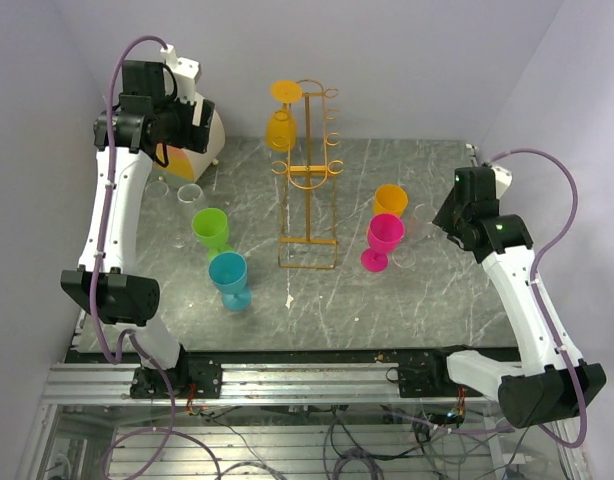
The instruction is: Place the wine glass upside down on the wine glass rack
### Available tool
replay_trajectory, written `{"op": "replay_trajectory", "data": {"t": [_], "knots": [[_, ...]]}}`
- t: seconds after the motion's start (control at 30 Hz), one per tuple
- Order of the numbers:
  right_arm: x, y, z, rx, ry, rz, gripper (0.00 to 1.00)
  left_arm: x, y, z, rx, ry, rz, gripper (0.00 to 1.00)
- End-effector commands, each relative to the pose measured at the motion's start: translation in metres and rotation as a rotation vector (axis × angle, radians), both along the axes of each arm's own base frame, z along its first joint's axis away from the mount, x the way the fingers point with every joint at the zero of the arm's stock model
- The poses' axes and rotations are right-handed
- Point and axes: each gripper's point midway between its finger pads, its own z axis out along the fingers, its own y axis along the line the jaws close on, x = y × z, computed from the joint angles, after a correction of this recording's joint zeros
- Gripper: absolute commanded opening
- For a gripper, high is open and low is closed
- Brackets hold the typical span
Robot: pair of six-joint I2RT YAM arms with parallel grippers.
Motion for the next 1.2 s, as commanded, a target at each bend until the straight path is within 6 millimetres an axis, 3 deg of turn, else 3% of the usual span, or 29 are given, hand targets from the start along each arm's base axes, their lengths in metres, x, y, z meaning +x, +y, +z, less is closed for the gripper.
{"op": "replay_trajectory", "data": {"t": [0.0, 0.3, 0.57, 0.93, 1.17], "knots": [[0.019, 0.014, 0.016, 0.054, -0.070, 0.064, 0.46, -0.019, -0.006, -0.015, -0.035, 0.067, -0.016, 0.93], [0.032, 0.020, 0.007, 0.069, -0.073, 0.077, 0.45, -0.021, -0.007, -0.019, -0.037, 0.064, -0.026, 0.93], [0.044, 0.022, -0.003, 0.059, -0.054, 0.090, 0.39, -0.024, -0.006, -0.023, -0.039, 0.065, -0.016, 0.93], [0.040, 0.025, -0.023, 0.069, -0.003, 0.104, 0.34, -0.027, -0.005, -0.021, -0.033, 0.056, -0.022, 0.91], [0.035, 0.027, -0.037, 0.068, 0.038, 0.118, 0.25, -0.028, -0.008, -0.023, -0.033, 0.053, -0.050, 0.90]]}}
